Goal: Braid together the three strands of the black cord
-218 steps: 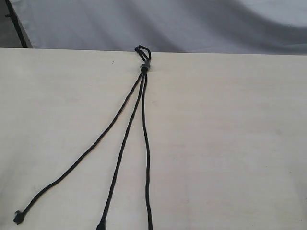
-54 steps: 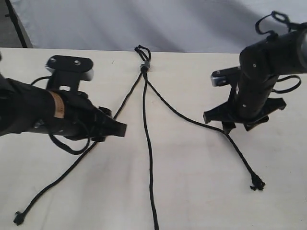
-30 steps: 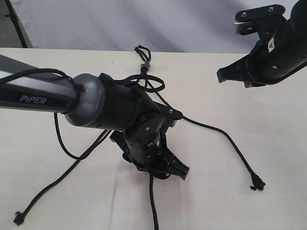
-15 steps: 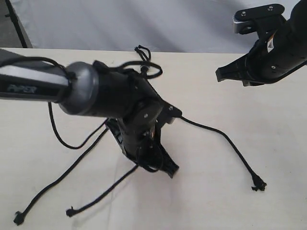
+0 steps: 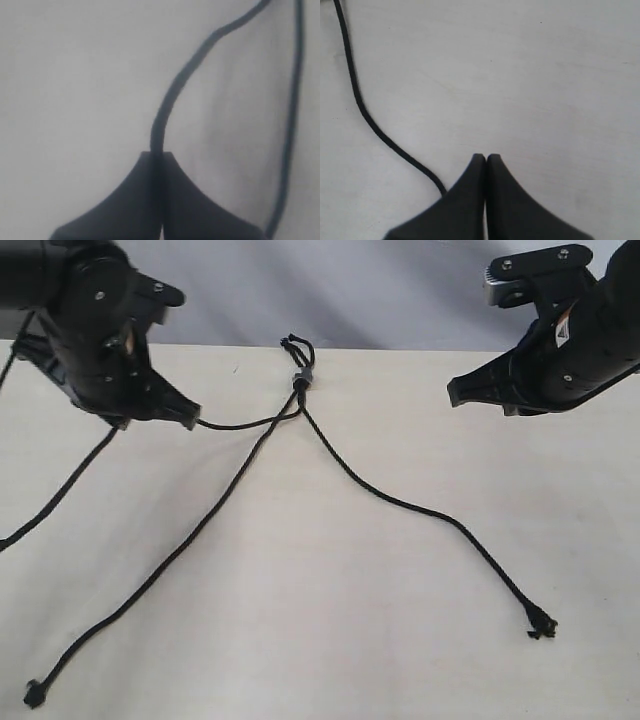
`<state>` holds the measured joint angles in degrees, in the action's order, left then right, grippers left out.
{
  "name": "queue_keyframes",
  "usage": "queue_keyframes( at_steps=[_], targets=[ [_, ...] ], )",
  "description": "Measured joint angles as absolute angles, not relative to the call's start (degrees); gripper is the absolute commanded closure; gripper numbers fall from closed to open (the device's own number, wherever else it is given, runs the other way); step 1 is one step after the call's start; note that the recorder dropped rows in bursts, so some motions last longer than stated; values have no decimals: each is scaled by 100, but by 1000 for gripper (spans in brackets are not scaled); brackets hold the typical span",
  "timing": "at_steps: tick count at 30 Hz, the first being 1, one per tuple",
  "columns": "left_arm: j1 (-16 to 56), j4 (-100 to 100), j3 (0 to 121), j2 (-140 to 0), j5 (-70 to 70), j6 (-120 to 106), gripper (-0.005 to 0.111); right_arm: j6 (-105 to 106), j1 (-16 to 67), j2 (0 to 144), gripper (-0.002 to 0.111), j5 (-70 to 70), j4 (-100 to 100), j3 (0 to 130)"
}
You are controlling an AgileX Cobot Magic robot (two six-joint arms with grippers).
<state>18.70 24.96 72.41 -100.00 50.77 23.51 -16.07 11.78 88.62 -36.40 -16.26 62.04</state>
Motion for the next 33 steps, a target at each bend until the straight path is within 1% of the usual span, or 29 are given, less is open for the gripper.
queue_keyframes(
  at_steps=[5, 8, 13, 19, 21, 23, 25, 28, 30, 33],
  targets=[
    [1175, 2496, 6602, -10000, 4223, 2351, 107, -1607, 1178, 8862, 109, -3555, -1626, 6204],
    [952, 2496, 6218, -10058, 3612, 2351, 107, -1607, 1178, 8900, 109, -3513, -1626, 6204],
    [826, 2496, 5839, -10297, 2982, 2326, 107, -1607, 1178, 9102, 109, -3418, -1626, 6204],
    [814, 2496, 5777, -10644, 2750, 2297, 105, -1607, 1178, 9229, 109, -3350, -1626, 6193],
    [814, 2496, 5777, -10732, 2736, 2297, 99, -1607, 1178, 9229, 109, -3336, -1626, 6193],
    [814, 2496, 5777, -10825, 2711, 2307, 89, -1607, 1178, 9229, 109, -3337, -1626, 6193],
    [814, 2496, 5777, -10899, 2687, 2327, 77, -1643, 1178, 9229, 109, -3326, -1626, 6193],
    [814, 2496, 5777, -10954, 2674, 2327, 64, -1655, 1178, 9229, 109, -3326, -1588, 6193],
    [814, 2497, 5777, -10958, 2640, 2341, 59, -1655, 1178, 9229, 109, -3326, -1503, 6193],
    [814, 2497, 5804, -10967, 2627, 2352, 57, -1655, 1178, 9229, 109, -3326, -1254, 6193]
  ],
)
